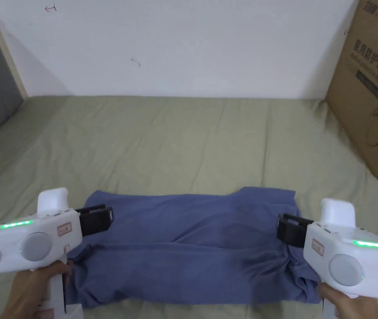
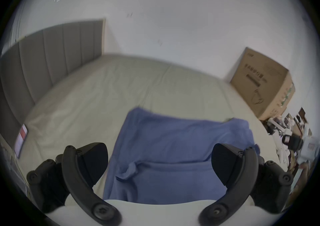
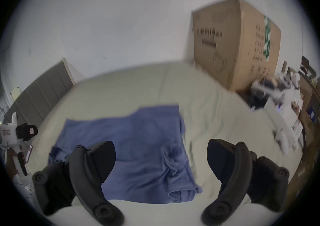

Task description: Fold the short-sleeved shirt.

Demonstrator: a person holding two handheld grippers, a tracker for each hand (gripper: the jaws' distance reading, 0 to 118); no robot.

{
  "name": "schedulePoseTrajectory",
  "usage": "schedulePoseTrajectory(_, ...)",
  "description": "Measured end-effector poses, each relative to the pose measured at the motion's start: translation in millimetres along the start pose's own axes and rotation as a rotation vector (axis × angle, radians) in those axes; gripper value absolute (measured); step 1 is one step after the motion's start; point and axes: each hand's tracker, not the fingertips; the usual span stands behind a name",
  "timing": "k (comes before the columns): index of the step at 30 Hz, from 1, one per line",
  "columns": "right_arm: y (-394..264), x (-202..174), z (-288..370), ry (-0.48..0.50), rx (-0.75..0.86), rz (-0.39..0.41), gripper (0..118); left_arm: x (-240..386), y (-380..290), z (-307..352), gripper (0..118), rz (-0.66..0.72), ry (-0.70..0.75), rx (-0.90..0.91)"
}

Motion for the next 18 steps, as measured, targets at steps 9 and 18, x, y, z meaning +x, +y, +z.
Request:
schedulePoseTrajectory(9,25,-27,130,-0.063,0.409,0.105,110,58,1,122,117,-0.186,0.009,0.406)
schedulePoseTrajectory(18,5,-37,153,-0.107,0.460,0.139,0,65,-33,151,0,-0.192,0.035,0.493)
